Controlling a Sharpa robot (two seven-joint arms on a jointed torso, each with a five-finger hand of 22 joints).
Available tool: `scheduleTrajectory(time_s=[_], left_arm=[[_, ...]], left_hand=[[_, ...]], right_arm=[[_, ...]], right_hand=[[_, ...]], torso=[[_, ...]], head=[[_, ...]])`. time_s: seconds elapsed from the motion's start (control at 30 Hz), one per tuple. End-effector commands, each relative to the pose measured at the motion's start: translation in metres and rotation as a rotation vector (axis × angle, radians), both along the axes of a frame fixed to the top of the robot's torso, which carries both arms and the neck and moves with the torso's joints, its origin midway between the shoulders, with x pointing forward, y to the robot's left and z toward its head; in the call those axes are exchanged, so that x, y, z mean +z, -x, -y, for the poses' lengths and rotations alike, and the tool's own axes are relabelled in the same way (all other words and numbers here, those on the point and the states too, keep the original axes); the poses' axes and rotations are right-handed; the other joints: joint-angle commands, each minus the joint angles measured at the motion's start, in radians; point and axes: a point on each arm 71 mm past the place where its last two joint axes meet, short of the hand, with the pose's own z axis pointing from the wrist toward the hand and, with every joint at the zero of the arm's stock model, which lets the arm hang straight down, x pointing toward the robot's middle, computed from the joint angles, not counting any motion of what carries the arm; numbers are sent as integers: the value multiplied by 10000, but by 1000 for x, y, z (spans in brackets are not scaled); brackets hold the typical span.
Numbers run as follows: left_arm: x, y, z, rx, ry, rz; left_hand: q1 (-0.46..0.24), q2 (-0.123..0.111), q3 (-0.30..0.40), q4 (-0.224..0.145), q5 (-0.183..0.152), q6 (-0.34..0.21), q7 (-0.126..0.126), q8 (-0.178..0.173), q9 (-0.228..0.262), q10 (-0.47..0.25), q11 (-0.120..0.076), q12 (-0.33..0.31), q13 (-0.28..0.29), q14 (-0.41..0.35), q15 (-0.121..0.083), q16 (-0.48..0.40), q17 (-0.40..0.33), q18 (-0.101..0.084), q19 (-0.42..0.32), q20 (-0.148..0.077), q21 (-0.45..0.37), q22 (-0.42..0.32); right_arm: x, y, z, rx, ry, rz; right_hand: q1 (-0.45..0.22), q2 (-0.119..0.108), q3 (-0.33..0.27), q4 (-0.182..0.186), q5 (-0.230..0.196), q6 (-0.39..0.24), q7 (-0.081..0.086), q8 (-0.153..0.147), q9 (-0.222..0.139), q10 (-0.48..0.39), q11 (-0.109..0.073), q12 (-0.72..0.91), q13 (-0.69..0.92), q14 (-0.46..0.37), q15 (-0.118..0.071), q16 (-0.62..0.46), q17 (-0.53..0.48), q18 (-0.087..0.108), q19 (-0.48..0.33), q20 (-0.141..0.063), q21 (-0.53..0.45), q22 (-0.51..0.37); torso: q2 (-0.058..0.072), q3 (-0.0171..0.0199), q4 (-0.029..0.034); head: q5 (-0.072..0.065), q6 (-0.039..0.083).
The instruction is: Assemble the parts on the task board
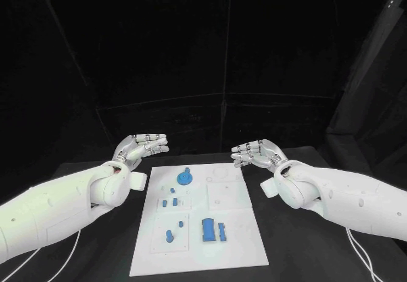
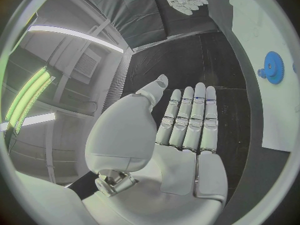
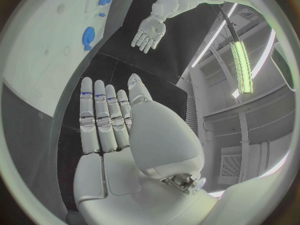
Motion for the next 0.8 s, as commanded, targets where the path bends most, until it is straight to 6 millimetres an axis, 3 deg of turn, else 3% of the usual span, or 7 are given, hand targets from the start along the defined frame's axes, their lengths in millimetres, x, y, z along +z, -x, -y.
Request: scheduleTrajectory(time_s=[0.03, 0.2, 0.23, 0.3, 0.33, 0.77, 0.8], left_arm=[[-1, -3, 1, 365, 464, 125], [-6, -5, 7, 474, 455, 63], [-7, -3, 7, 166, 191, -110], [-7, -2, 8, 186, 182, -113], [-8, -2, 8, 207, 172, -117], [-9, 36, 34, 1206, -285, -231], [-8, 43, 38, 1370, -362, -239]], left_hand=[[73, 108, -120, 9, -28, 74, 125, -39, 20, 12, 13, -131, -7, 77, 50, -360, -157, 153, -83, 59, -194, -223], [160, 200, -241, 30, -27, 189, 207, -90, 18, 84, -19, -270, -5, 290, 40, -716, -303, 171, 52, 67, -304, -445], [-3771, 744, -1047, 375, -506, -2844, -382, -826, -650, -3113, -500, -1233, -633, -2638, -396, -1533, -1272, -507, -2408, -732, -660, -1334], [-4126, 744, -1147, 375, -506, -3130, -421, -826, -650, -3405, -551, -1233, -633, -2903, -435, -1631, -1272, -506, -2614, -808, -706, -1431], [-4467, 744, -1220, 375, -506, -3385, -467, -826, -650, -3673, -599, -1233, -633, -3151, -472, -1704, -1272, -506, -2817, -876, -743, -1510], [-7861, 744, -1946, 375, -506, -5993, -954, -826, -650, -6401, -1649, -1233, -633, -5661, -1384, -2439, -1272, -881, -4895, -1563, -1543, -2297], [-8177, 744, -2014, 375, -506, -6236, -1659, -826, -650, -6661, -1649, -1233, -633, -5897, -1384, -2510, -1272, -881, -5091, -1627, -1543, -2371]], right_arm=[[1, -10, -1, -91, -1095, 213], [-2, -19, -5, -198, -1178, 301], [-5, -16, -4, -290, -510, 84], [-5, -15, -5, -321, -544, 89], [-5, -14, -5, -355, -582, 94], [4, 25, -29, -1940, -1986, 14], [6, 31, -31, -2145, -2124, -39]], right_hand=[[-211, 46, 32, -221, 25, 32, 55, -30, -225, 13, 59, -29, -362, 140, 29, -247, -281, 63, 180, 15, -290, -243], [-321, 104, 74, -435, 7, 82, 49, -28, -396, 67, 39, -33, -609, 235, 19, -338, -495, 56, 328, 16, -484, -412], [-4756, -724, 587, -612, -540, -2893, -571, -658, -729, -3316, -413, -656, -1309, -3315, -308, -968, -1406, -538, -2974, -617, -946, -729], [-5182, -724, 625, -612, -584, -3144, -614, -658, -767, -3608, -446, -656, -1309, -3607, -337, -968, -1406, -537, -3234, -680, -1003, -762], [-5570, -724, 655, -612, -630, -3394, -666, -658, -797, -3892, -489, -656, -1309, -3906, -1053, -968, -1406, -538, -3512, -733, -1047, -1492], [-9447, -724, 1731, -612, -1801, -5959, -1193, -658, -1535, -6812, -1449, -656, -1309, -6965, -1053, -968, -1406, -925, -6346, -1290, -2093, -1492], [-9743, -724, 1731, -612, -1801, -6156, -1235, -658, -1535, -7036, -1449, -656, -1309, -7197, -1053, -968, -1406, -942, -6562, -1331, -2093, -1492]], torso=[[-209, 4, 40], [-258, 17, 84], [-181, 6, 35], [-193, 9, 50], [-207, 14, 67], [-393, 70, 290], [-393, 70, 290]], head=[[37, 139], [125, 359], [68, 191], [95, 177], [125, 161], [523, -49], [523, -49]])
